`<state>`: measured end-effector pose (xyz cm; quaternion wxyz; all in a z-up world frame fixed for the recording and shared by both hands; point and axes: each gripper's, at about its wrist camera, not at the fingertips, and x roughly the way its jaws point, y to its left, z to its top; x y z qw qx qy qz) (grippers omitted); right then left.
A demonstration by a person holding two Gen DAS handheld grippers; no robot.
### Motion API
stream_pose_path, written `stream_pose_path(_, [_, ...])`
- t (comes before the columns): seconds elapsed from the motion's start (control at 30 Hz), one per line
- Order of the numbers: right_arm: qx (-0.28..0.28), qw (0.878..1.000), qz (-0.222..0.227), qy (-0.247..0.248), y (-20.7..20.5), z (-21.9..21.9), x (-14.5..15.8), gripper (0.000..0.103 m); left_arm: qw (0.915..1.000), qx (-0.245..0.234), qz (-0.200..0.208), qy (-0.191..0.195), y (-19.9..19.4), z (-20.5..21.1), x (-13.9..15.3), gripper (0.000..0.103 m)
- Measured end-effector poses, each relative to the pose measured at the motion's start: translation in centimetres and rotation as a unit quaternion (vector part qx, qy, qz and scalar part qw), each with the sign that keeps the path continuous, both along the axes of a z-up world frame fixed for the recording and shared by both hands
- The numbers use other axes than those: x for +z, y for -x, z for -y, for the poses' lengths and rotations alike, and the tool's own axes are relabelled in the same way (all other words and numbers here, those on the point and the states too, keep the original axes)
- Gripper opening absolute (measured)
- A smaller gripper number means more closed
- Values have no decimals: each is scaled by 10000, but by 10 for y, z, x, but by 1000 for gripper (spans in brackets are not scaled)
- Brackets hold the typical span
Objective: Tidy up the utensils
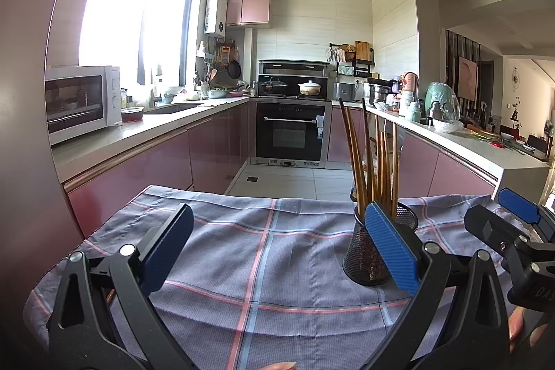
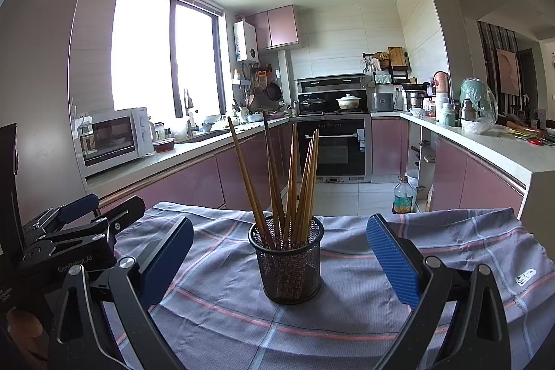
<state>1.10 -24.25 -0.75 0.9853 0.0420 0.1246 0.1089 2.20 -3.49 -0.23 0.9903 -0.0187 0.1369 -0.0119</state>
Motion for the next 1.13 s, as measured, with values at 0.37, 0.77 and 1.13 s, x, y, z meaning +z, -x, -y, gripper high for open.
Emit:
stream_pose_path(0.37, [-14,10000,14,-3,1,2,0,97,10000,-4,-3,9,1,-1,0,98])
stream_pose_path(0.77, [4,10000,-18,-1,0,3,-2,97,10000,48,-13,-42,0,-1,-4,98])
stream_pose_path(1.13, [-254,9950,-906,345,-30,33,-24,97,9968,63,-799,-64,-30,-10,-30,98])
